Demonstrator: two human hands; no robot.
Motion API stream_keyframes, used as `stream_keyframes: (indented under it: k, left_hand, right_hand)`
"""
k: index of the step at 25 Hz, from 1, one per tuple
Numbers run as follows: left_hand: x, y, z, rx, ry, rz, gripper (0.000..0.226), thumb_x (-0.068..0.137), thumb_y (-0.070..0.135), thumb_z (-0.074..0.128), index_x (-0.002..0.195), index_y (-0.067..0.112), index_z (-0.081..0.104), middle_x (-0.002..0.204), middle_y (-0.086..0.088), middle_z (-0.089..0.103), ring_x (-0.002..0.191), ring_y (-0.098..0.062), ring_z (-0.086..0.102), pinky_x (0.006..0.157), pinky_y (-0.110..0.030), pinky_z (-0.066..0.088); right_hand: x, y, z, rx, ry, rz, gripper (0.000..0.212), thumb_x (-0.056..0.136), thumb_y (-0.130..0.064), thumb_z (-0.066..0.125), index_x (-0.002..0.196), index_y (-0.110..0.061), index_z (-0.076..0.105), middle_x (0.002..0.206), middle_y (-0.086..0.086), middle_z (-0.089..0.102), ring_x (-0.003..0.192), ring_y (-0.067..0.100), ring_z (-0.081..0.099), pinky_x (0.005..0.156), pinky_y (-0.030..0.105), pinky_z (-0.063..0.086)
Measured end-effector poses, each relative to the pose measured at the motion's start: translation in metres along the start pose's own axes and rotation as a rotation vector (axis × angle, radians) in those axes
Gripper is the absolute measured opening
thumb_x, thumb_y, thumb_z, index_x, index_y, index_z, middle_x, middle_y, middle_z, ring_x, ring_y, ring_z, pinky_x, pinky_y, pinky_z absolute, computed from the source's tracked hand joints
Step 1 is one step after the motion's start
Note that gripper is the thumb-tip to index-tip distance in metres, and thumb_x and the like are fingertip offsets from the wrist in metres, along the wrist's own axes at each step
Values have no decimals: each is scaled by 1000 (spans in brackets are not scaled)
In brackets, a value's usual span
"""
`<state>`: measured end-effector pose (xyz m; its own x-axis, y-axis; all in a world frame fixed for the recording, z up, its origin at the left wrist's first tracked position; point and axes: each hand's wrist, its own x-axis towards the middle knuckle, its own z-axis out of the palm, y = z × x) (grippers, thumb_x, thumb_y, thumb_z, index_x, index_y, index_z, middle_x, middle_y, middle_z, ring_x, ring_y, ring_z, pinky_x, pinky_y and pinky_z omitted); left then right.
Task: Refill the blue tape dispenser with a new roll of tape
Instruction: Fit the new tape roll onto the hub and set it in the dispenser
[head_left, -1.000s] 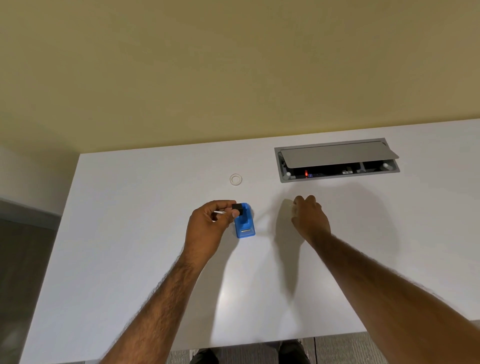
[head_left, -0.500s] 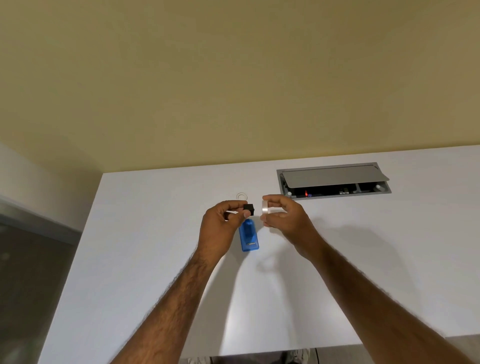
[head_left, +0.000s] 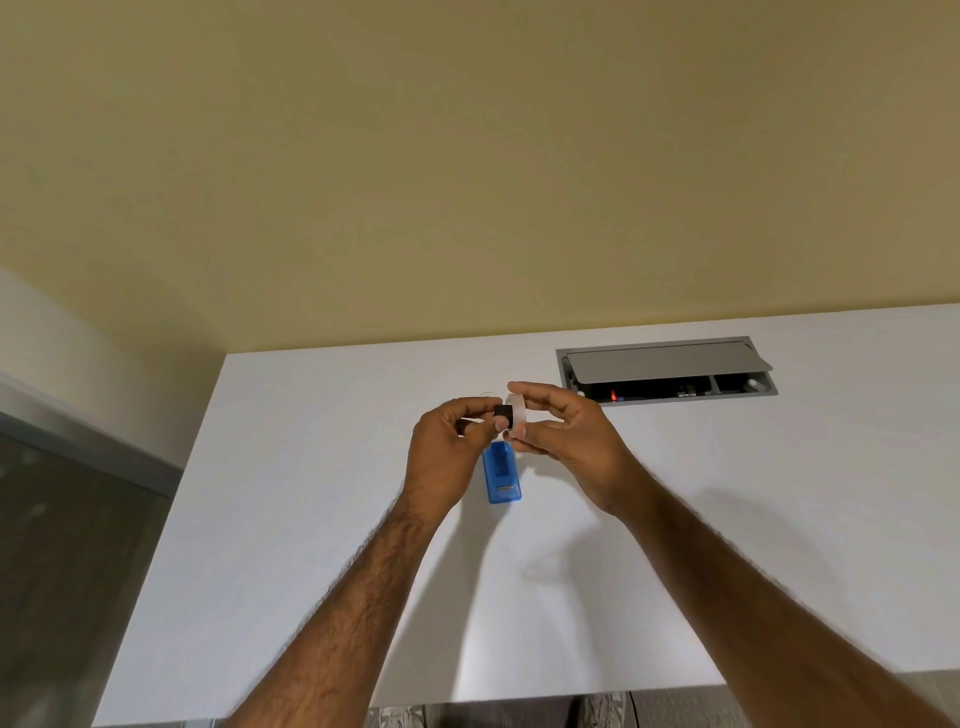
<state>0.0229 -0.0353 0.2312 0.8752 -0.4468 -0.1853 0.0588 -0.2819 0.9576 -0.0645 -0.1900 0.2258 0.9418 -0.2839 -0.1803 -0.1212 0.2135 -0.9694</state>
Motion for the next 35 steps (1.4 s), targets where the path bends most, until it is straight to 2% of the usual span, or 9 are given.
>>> stream_keyframes:
  k: [4, 9, 13, 17, 25, 28, 32, 35]
  left_hand:
    - [-4, -2, 1, 6, -4, 2, 22, 87, 19, 75, 108, 22, 77, 107, 0, 77, 94, -26, 71, 92, -51, 57]
    - [-9, 0, 5, 24, -2, 31, 18, 87, 18, 74, 103, 26, 78, 101, 4, 78, 89, -25, 72, 87, -50, 59]
    - [-10, -1, 6, 25, -6, 40, 21, 88, 13, 72, 105, 23, 78, 100, 3, 78, 90, -24, 72, 88, -49, 59]
    - [-12, -1, 7, 38, 0, 36, 25, 87, 6, 70, 109, 16, 77, 100, -1, 78, 93, -20, 73, 92, -47, 59]
    - [-14, 2, 2, 18, -4, 20, 19, 83, 6, 76, 100, 14, 80, 94, 0, 79, 90, -16, 75, 90, -40, 60]
    - [-14, 2, 2, 25, -11, 16, 19, 82, 4, 77, 98, 13, 80, 90, -2, 79, 87, -18, 75, 89, -42, 61]
    - [-13, 5, 2, 35, -46, 13, 17, 81, 4, 77, 92, 16, 80, 85, -7, 78, 85, -29, 74, 88, -50, 60]
    - [-11, 2, 1, 43, -42, 3, 15, 82, 6, 76, 90, 19, 78, 86, -6, 78, 86, -28, 73, 88, -48, 60]
  right_hand:
    - [-4, -1, 2, -6, 2, 11, 48, 86, -6, 76, 127, -29, 67, 126, 2, 70, 98, 28, 76, 86, 34, 61]
    - [-9, -2, 1, 12, 5, 4, 45, 84, -13, 79, 123, -32, 69, 125, 1, 70, 98, 27, 77, 81, 32, 61]
    - [-11, -3, 1, 18, 18, 7, 49, 83, -12, 80, 126, -29, 67, 122, 0, 72, 98, 26, 77, 80, 33, 62]
    - [-12, -5, 0, 31, 29, 15, 49, 80, -9, 82, 125, -23, 68, 116, 0, 75, 97, 25, 77, 78, 28, 61]
    - [-14, -6, 2, 14, 21, 27, 46, 80, -5, 82, 122, -18, 71, 113, 2, 76, 99, 25, 76, 79, 27, 61]
    - [-15, -5, 3, 6, 20, 30, 43, 80, -3, 81, 120, -17, 71, 112, 5, 77, 99, 26, 76, 79, 28, 61]
    - [-17, -5, 1, 16, 9, 41, 38, 80, -4, 80, 113, -23, 74, 111, 9, 77, 97, 29, 77, 80, 30, 62]
    - [-16, -7, 2, -64, -10, 56, 41, 80, -8, 81, 116, -26, 71, 113, 5, 76, 95, 29, 77, 83, 35, 63]
